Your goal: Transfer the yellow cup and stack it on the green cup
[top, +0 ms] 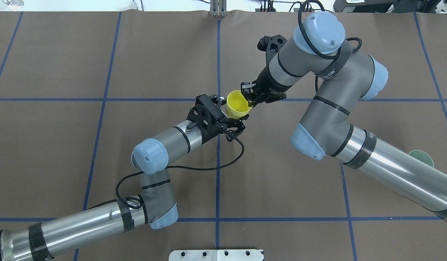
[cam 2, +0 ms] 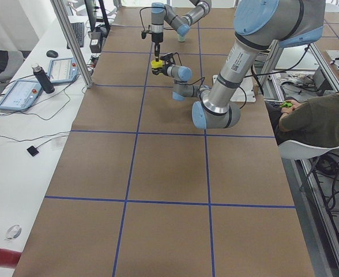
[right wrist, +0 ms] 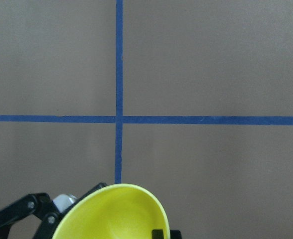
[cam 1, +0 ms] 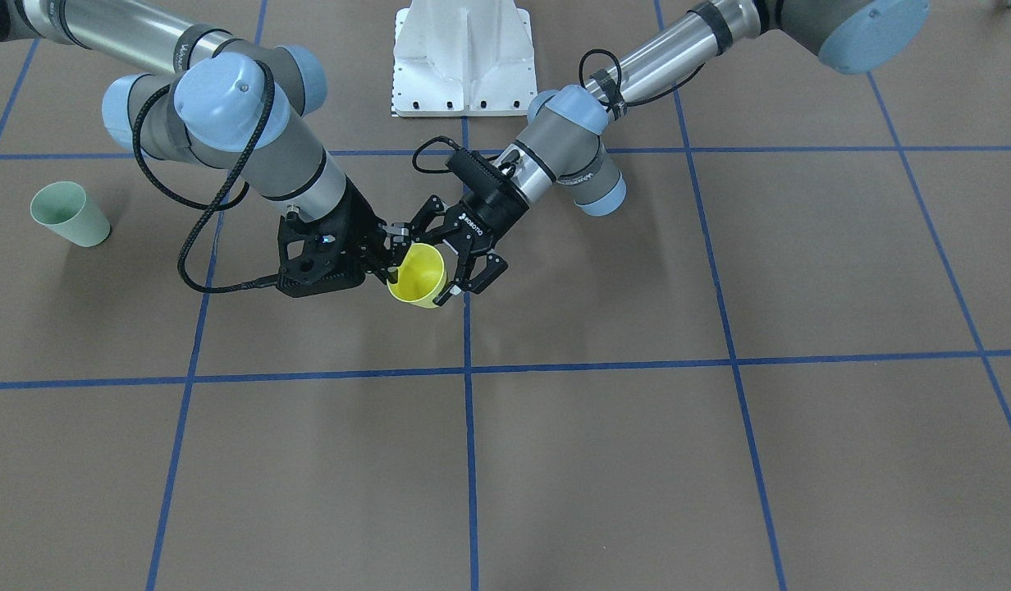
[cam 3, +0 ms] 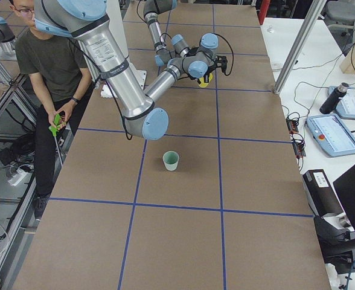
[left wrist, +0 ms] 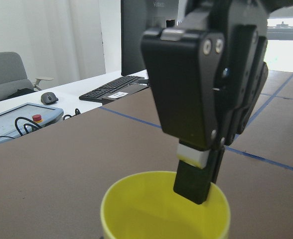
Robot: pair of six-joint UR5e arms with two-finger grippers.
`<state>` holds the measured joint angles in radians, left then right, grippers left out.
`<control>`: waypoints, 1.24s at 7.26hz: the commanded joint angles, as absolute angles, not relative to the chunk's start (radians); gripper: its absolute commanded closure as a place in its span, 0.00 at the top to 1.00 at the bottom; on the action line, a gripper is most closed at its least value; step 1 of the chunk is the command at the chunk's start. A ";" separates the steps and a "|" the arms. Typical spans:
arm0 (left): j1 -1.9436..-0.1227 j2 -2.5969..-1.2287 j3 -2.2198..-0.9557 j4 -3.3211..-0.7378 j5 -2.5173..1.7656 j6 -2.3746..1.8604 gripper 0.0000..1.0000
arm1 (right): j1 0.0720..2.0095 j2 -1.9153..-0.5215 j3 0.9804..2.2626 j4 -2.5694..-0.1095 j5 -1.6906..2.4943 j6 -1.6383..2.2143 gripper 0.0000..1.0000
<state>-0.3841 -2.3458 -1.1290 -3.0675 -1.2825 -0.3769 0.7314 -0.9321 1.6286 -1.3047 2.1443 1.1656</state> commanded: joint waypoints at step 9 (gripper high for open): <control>-0.364 -2.293 -1.151 -3.076 -1.134 -0.512 0.99 | 1.213 -1.685 1.968 -1.255 2.274 0.814 0.00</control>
